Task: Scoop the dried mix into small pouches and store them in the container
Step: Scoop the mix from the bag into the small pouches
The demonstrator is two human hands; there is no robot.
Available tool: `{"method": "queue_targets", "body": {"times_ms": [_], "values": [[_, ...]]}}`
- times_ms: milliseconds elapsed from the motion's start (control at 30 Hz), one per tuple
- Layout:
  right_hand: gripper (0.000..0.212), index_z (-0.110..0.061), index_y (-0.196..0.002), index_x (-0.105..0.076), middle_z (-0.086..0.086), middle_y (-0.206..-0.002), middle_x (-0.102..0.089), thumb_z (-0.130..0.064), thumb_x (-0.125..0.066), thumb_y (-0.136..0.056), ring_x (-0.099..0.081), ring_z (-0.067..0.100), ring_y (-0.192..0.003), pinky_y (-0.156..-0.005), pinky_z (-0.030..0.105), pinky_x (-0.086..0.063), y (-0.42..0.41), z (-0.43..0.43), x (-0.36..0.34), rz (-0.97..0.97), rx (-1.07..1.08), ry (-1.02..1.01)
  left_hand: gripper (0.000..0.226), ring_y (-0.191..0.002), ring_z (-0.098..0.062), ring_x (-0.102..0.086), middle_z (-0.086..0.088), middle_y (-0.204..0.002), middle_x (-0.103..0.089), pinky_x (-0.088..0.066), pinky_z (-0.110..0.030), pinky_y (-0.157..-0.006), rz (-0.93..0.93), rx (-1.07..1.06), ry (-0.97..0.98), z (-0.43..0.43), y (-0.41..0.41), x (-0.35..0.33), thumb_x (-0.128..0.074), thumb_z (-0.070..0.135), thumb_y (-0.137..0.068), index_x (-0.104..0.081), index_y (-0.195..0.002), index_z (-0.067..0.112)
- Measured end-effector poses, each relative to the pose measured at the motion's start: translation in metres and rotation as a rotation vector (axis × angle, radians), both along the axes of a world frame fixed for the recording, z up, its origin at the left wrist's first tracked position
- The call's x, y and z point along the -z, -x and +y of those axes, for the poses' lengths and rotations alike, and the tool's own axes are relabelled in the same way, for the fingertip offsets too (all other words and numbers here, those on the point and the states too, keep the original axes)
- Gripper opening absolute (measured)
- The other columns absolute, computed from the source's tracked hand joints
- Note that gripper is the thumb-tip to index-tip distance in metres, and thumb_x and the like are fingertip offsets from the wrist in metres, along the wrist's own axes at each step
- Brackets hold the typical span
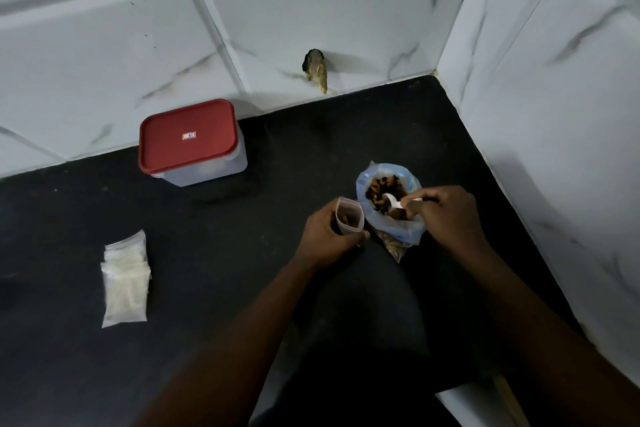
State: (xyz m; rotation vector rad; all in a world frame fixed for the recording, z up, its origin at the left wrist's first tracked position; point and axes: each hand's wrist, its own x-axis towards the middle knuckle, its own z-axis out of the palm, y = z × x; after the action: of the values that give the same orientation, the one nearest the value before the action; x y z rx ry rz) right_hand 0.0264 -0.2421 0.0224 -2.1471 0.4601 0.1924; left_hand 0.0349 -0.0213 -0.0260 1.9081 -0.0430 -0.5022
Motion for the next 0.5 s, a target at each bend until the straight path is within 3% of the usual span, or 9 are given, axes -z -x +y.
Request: {"method": "queue_targets", "body": {"times_ms": [167, 333, 500], "values": [[0.007, -0.015, -0.094, -0.077, 0.002, -0.085, -0.076, -0.017, -0.073, -0.089, -0.059, 0.007, -0.061, -0.058, 0.024, -0.042, -0.008, 0.002, 0.007, 0.145, 0.301, -0.291, 0.05, -0.11, -0.002, -0.066, 0.008, -0.117, -0.069, -0.056, -0.028, -0.095, 0.004, 0.005, -0.001, 0.001, 0.0, 0.002, -0.086, 0.017, -0.079, -0.062, -0.122, 0.029], [0.008, -0.011, -0.089, -0.076, 0.0, -0.073, -0.075, -0.018, -0.073, -0.089, -0.056, 0.006, -0.049, -0.053, 0.023, -0.04, -0.008, -0.003, 0.005, 0.199, 0.293, -0.296, 0.051, -0.109, 0.002, -0.066, 0.009, -0.117, -0.07, -0.056, -0.025, -0.092, -0.008, 0.009, 0.01, 0.002, 0.001, 0.0, -0.085, 0.017, -0.08, -0.064, -0.126, 0.026], [0.005, -0.017, -0.089, -0.076, -0.002, -0.074, -0.076, -0.021, -0.073, -0.088, -0.057, 0.009, -0.059, -0.057, 0.027, -0.043, -0.008, 0.007, 0.004, 0.184, 0.286, -0.268, 0.053, -0.111, -0.002, -0.067, 0.007, -0.119, -0.071, -0.057, -0.032, -0.097, -0.008, 0.018, 0.009, 0.003, -0.001, 0.002, -0.086, 0.017, -0.079, -0.065, -0.127, 0.024]]}}
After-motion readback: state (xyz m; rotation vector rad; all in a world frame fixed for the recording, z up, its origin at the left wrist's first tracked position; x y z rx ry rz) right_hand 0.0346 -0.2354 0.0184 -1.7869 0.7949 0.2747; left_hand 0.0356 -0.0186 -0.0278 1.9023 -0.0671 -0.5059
